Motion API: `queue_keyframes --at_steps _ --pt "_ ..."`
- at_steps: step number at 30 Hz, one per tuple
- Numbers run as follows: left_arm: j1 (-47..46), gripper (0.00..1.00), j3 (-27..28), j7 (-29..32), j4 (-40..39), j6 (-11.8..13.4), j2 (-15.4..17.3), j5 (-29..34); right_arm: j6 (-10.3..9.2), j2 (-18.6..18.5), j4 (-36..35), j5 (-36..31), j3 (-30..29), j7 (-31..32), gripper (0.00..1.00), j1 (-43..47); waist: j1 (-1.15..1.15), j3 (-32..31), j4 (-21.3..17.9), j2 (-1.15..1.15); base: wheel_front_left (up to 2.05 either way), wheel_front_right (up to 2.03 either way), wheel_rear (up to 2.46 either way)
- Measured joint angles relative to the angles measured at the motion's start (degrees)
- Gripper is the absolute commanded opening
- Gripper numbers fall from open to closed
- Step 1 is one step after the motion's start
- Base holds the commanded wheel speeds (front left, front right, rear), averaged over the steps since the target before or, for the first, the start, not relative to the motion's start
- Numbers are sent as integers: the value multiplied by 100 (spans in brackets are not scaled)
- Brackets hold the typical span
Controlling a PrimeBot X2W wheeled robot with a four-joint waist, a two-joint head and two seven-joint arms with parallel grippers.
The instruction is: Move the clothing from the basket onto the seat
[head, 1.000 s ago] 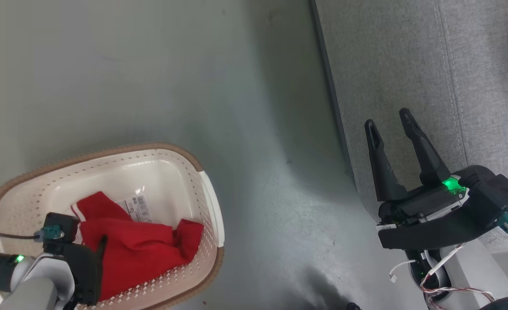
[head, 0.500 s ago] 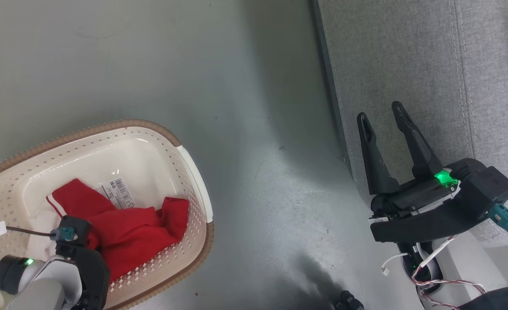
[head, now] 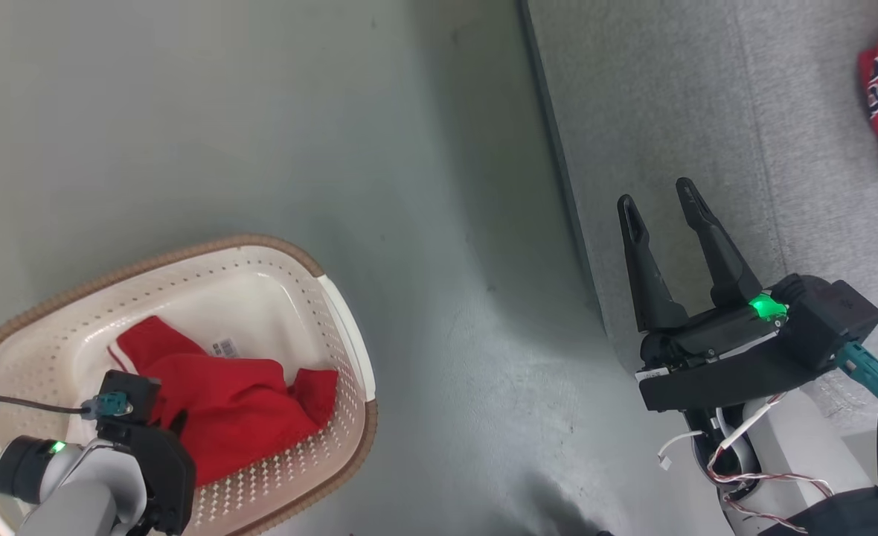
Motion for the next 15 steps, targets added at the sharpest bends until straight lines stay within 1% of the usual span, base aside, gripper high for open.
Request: queue_keyframes --at_steps 7,15 --pt "101 0 -181 -417 -127 0 4 -229 0 16 247 8 -75 0 100 -61 -1 -463 58 -1 0 0 0" --pt "445 0 -272 -973 -333 0 -7 -509 1 -5 456 123 -110 0 100 -61 -1 -1087 182 -1 0 0 0"
